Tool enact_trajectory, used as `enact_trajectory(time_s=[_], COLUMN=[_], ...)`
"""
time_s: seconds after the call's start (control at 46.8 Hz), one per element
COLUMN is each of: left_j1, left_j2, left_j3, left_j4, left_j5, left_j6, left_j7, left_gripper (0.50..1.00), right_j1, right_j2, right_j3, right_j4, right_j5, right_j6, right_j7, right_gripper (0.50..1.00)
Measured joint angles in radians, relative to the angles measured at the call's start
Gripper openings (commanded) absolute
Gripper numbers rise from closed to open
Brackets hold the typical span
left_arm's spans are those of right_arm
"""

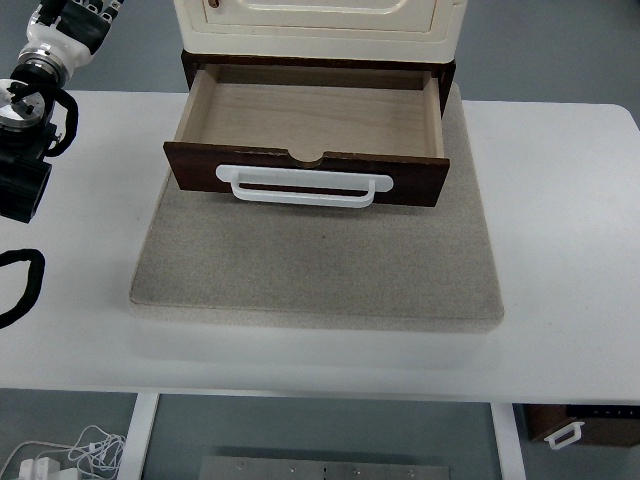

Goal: Close drawer under combined cabinet

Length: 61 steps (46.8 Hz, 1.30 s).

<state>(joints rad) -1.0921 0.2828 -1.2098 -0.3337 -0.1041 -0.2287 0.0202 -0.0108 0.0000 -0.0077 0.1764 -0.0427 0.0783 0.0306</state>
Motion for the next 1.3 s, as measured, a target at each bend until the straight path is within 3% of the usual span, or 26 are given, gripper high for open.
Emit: enact_trajectory(time_s=[0.278,0.854,1.303], left_j1=[-0.028,-0.098,-0.125], left_j2=[0.079,0.351,0.408], left_j3=[0.051,0.127,0.189], left_j4=[-0.084,-0.491,-0.789], left_j5=[0.0,0.012,0.163], left_j6=[0.001,0.033,0.058], left_j7=[-0.004,-0.022,-0.022], left_gripper=[0.996,0.996,0.996], right_j1=[0.0,0.0,0.0], right_j2=[0.0,0.0,0.0], right_j3=[0.0,0.0,0.0], right_j4=[0.0,0.0,0.0], right_j5=[0.0,0.0,0.0], right_j6=[0.0,0.0,0.0], right_j7=[0.0,0.0,0.0], right_gripper=[0.952,0.954,0.952])
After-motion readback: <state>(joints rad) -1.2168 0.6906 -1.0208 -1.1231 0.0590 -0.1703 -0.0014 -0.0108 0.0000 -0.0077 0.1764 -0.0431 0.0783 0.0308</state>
